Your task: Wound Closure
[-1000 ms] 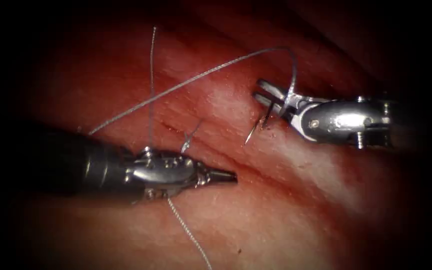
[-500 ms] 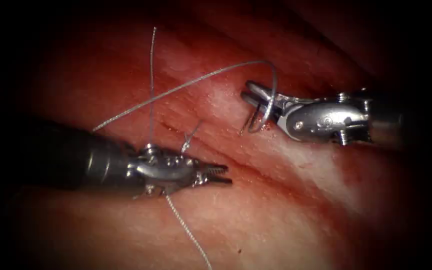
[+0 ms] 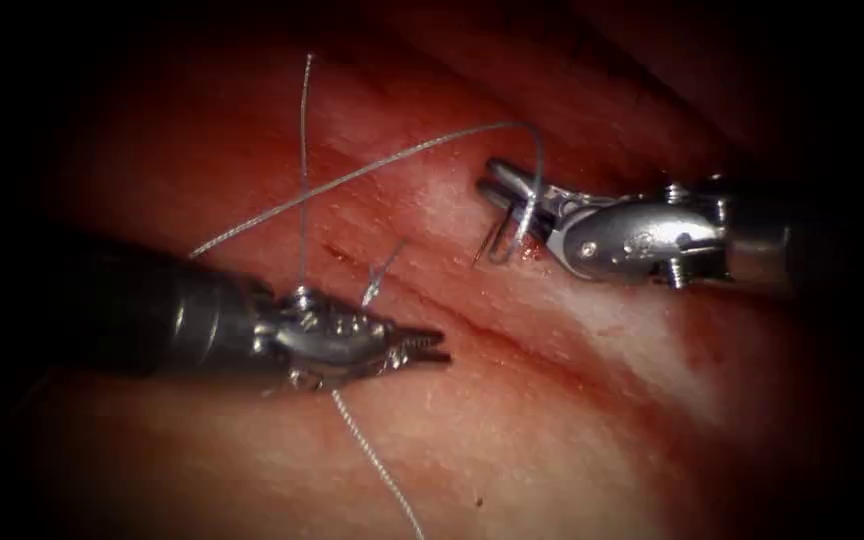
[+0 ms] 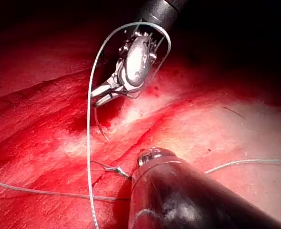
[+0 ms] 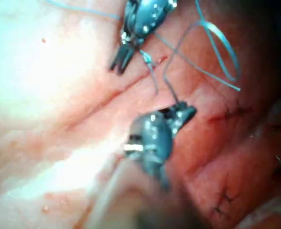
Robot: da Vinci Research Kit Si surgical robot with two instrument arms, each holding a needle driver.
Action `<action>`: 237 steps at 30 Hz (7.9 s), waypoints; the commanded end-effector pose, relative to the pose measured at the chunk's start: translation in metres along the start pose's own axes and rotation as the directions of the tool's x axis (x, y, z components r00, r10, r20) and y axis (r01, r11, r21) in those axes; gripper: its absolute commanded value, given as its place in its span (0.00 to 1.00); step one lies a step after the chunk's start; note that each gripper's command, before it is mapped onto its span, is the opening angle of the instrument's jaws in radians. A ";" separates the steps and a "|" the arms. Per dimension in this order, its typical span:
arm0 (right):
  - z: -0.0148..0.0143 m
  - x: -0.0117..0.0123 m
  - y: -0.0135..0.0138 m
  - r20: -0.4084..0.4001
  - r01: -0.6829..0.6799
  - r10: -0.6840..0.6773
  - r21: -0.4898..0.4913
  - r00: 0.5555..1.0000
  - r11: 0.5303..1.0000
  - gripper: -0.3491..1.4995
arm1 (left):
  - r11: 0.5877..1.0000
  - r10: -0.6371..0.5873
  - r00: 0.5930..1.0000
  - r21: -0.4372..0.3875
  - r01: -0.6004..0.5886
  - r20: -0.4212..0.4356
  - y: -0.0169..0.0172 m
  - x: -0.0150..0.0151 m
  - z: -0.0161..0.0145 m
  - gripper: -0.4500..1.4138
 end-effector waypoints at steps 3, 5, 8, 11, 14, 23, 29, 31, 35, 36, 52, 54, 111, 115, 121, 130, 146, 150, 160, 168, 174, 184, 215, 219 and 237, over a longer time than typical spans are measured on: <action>0.0006 -0.0007 -0.0008 0.002 0.017 -0.017 0.007 1.000 1.000 0.00 | 1.000 -0.002 1.000 0.008 0.002 0.004 0.0001 -0.0002 0.0008 0.34; 0.0005 -0.0011 -0.0010 0.001 0.021 -0.021 0.010 1.000 1.000 0.00 | 1.000 -0.004 1.000 0.019 0.004 0.006 -0.0001 -0.0001 0.0010 0.35; 0.0005 -0.0016 -0.0012 0.002 0.026 -0.026 0.011 1.000 1.000 0.00 | 1.000 -0.007 1.000 0.021 0.007 0.007 -0.0002 -0.0001 0.0012 0.36; 0.0006 -0.0019 -0.0013 0.004 0.029 -0.029 0.008 1.000 1.000 0.00 | 1.000 -0.005 1.000 0.022 0.005 0.008 -0.0002 -0.0001 0.0012 0.37; 0.0006 -0.0021 -0.0015 0.005 0.032 -0.032 0.010 0.999 0.999 0.00 | 1.000 -0.010 1.000 0.023 0.009 0.009 -0.0002 -0.0001 0.0012 0.37; 0.0003 -0.0026 -0.0030 0.015 0.047 -0.048 0.030 0.999 0.998 0.00 | 0.999 -0.010 1.000 0.030 0.009 0.011 -0.0003 0.0003 0.0016 0.39; 0.0002 -0.0024 -0.0034 0.013 0.048 -0.048 0.032 0.999 0.998 0.00 | 0.999 -0.009 1.000 0.034 0.008 0.012 -0.0005 0.0005 0.0020 0.39; 0.0001 -0.0023 -0.0037 0.011 0.038 -0.038 0.033 0.999 0.999 0.00 | 0.999 -0.010 1.000 0.034 0.009 0.012 -0.0005 0.0005 0.0022 0.39; -0.0001 -0.0022 -0.0044 0.010 0.017 -0.018 0.037 1.000 0.999 0.00 | 0.999 -0.010 1.000 0.033 0.010 0.012 -0.0005 0.0004 0.0027 0.39; -0.0001 -0.0022 -0.0045 0.011 0.012 -0.013 0.040 1.000 0.999 0.00 | 0.999 -0.010 1.000 0.035 0.010 0.012 -0.0005 0.0004 0.0029 0.39; 0.0005 -0.0029 -0.0061 0.033 -0.160 0.159 0.036 0.987 0.986 0.00 | 1.000 -0.005 1.000 0.031 0.005 0.018 -0.0004 -0.0005 0.0025 0.38; 0.0006 -0.0029 -0.0062 0.035 -0.171 0.170 0.035 0.985 0.985 0.00 | 1.000 -0.005 1.000 0.030 0.004 0.021 -0.0004 -0.0006 0.0024 0.38; 0.0036 -0.0052 -0.0036 0.096 -0.800 0.796 0.006 0.597 0.599 0.00 | 0.999 0.037 0.981 -0.044 -0.029 0.193 0.0011 -0.0098 0.0037 0.34; 0.0037 -0.0055 -0.0034 0.101 -0.856 0.852 -0.004 0.514 0.517 0.00 | 0.999 0.037 0.981 -0.044 -0.029 0.193 0.0011 -0.0097 0.0037 0.35; 0.0041 -0.0056 -0.0041 0.131 -0.941 0.932 0.022 0.337 0.337 0.00 | 0.999 0.036 0.981 -0.043 -0.028 0.193 0.0012 -0.0097 0.0038 0.35; 0.0044 -0.0050 -0.0049 0.169 -0.977 0.962 -0.001 0.212 0.215 0.00 | 0.999 0.033 0.981 -0.046 -0.025 0.193 0.0013 -0.0093 0.0035 0.35; 0.0023 -0.0033 -0.0064 0.305 -0.989 0.944 -0.043 0.124 0.144 0.00 | 0.999 0.033 0.981 -0.046 -0.025 0.193 0.0013 -0.0093 0.0035 0.35; 0.0020 -0.0031 -0.0066 0.308 -0.992 0.946 -0.047 0.101 0.121 0.00 | 0.999 0.033 0.981 -0.046 -0.025 0.193 0.0013 -0.0093 0.0035 0.35; 0.0019 -0.0027 -0.0075 0.391 -0.991 0.911 -0.016 -0.129 -0.133 0.00 | 0.999 0.033 0.981 -0.049 -0.024 0.192 0.0012 -0.0092 0.0033 0.35; 0.0018 -0.0009 -0.0084 0.400 -0.994 0.911 0.006 -0.099 -0.111 0.21 | 0.999 0.033 0.981 -0.049 -0.024 0.192 0.0013 -0.0091 0.0032 0.35; 0.0029 -0.0026 -0.0052 0.287 -0.999 0.957 0.008 0.041 0.040 0.76 | 0.998 0.031 0.981 -0.050 -0.022 0.192 0.0014 -0.0089 0.0030 0.35; 0.0033 -0.0029 -0.0029 0.253 -0.981 0.948 0.022 0.193 0.193 0.84 | 0.999 0.031 0.981 -0.050 -0.021 0.192 0.0014 -0.0088 0.0031 0.35; 0.0026 -0.0024 -0.0028 0.313 -0.882 0.845 -0.042 0.435 0.469 0.00 | 0.999 0.030 0.981 -0.050 -0.021 0.192 0.0014 -0.0088 0.0031 0.35; 0.0025 -0.0019 -0.0021 0.315 -0.878 0.840 -0.038 0.442 0.477 0.00 | 0.999 0.030 0.981 -0.050 -0.021 0.192 0.0014 -0.0088 0.0030 0.35; 0.0010 -0.0012 -0.0075 0.425 -0.996 0.901 0.041 0.084 0.073 0.00 | 0.998 0.028 0.981 -0.054 -0.017 0.192 0.0016 -0.0084 0.0026 0.34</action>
